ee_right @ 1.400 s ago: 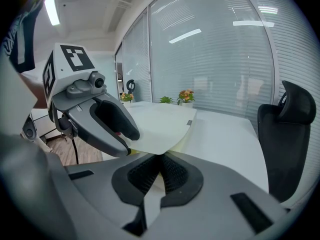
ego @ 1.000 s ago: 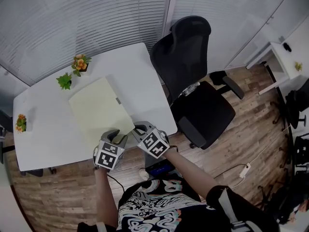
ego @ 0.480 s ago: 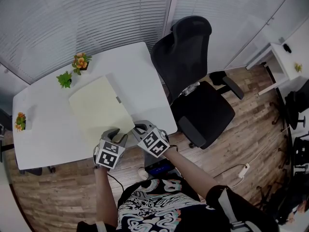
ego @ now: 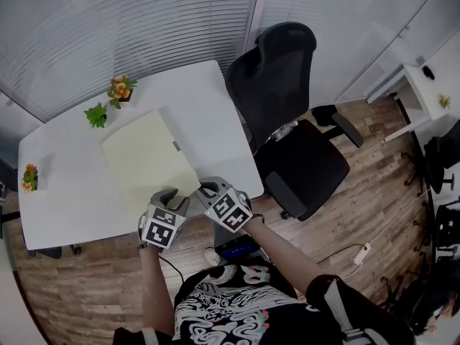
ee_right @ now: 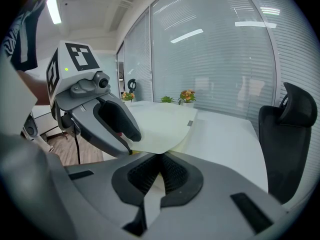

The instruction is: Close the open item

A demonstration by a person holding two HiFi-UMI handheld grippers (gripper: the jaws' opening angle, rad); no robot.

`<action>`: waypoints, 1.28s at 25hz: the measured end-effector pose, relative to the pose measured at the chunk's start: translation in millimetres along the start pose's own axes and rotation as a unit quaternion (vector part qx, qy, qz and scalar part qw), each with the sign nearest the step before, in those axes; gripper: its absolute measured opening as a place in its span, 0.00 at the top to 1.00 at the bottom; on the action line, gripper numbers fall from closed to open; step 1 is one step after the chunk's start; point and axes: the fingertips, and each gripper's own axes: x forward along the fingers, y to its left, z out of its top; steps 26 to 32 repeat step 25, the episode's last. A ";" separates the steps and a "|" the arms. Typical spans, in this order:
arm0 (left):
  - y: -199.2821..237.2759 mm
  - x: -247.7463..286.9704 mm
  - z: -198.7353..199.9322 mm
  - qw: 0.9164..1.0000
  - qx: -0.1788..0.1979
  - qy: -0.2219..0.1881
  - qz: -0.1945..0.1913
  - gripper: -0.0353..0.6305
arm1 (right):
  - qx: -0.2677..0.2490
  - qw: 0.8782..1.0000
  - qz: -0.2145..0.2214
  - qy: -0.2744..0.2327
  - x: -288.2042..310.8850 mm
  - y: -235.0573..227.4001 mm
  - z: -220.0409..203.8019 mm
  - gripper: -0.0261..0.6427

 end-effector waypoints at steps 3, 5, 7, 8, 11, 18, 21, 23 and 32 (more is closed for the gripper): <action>-0.8 0.1 -0.1 1.000 0.000 0.002 0.000 0.73 | -0.005 1.000 0.007 0.006 -0.7 0.9 -0.5 0.96; -1.2 0.1 0.0 1.000 0.000 0.002 0.001 0.73 | -0.004 1.000 0.007 0.004 -1.3 0.9 -0.5 0.96; -0.9 0.3 0.1 1.000 -0.001 0.002 0.000 0.73 | -0.001 1.000 0.005 0.000 -1.1 0.4 -0.2 0.96; -0.5 0.3 0.1 1.000 -0.001 0.003 0.000 0.73 | -0.001 1.000 0.005 -0.002 -0.7 0.2 0.2 0.96; 0.3 0.1 0.2 1.000 -0.002 0.002 0.000 0.73 | 0.000 1.000 0.007 -0.001 -0.2 0.3 0.6 0.96; 0.2 1.0 -0.3 1.000 -0.001 0.002 0.003 0.73 | -0.001 1.000 0.008 -0.002 -0.1 0.1 0.0 0.96; 0.1 0.6 0.5 1.000 0.002 0.002 0.007 0.73 | 0.001 1.000 0.008 -0.004 -0.5 -0.1 0.7 0.96; -0.4 0.7 0.7 1.000 0.002 0.000 0.009 0.73 | 0.002 1.000 0.007 -0.004 -1.0 -0.4 0.1 0.96; -0.9 1.0 0.7 1.000 0.001 -0.001 0.010 0.73 | 0.004 1.000 0.006 -0.005 -1.4 -0.6 -0.6 0.96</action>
